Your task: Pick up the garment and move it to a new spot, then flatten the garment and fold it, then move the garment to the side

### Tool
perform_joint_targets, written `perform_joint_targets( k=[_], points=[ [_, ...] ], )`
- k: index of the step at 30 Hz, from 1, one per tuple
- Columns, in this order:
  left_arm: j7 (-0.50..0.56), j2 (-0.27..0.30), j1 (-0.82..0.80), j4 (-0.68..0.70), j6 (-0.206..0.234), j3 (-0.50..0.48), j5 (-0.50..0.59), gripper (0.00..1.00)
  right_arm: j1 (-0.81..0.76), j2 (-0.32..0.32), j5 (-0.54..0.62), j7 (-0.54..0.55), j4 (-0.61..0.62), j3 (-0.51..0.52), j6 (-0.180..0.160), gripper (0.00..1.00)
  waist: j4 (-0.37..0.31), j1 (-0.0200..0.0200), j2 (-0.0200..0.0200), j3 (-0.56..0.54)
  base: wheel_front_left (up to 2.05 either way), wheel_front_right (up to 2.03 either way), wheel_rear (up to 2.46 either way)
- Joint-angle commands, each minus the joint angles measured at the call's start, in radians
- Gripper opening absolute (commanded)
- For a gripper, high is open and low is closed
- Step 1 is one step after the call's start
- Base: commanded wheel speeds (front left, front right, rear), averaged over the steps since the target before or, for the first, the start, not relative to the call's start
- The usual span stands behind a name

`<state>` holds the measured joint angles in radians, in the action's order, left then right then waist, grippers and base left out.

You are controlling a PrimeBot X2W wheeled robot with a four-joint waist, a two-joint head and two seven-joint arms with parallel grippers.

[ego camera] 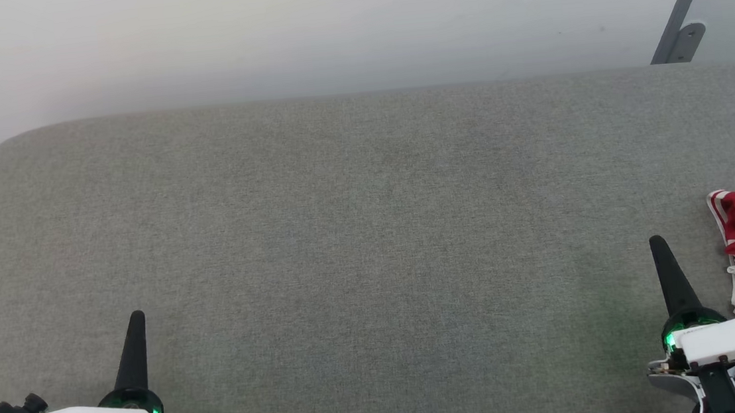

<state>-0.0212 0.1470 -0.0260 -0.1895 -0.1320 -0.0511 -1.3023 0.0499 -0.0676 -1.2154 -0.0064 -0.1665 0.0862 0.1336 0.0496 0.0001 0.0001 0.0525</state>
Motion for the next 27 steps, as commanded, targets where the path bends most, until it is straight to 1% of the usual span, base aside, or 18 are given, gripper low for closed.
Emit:
perform_joint_targets(
  k=[1,27],
  points=[
    [0.006,0.001,-0.021,0.003,0.001,-0.007,-0.014,0.00,0.015,-0.005,-0.020,0.005,0.003,-0.001,-0.003,0.00,-0.001,0.0000,-0.0001,-0.001,0.00,0.00,0.00],
    [0.069,-0.044,-0.058,-0.029,0.002,-0.028,-0.182,0.00,0.041,-0.003,-0.235,0.059,-0.041,0.001,-0.003,0.00,-0.024,0.0000,-0.0001,-0.024,0.00,0.00,0.00]
  ],
)
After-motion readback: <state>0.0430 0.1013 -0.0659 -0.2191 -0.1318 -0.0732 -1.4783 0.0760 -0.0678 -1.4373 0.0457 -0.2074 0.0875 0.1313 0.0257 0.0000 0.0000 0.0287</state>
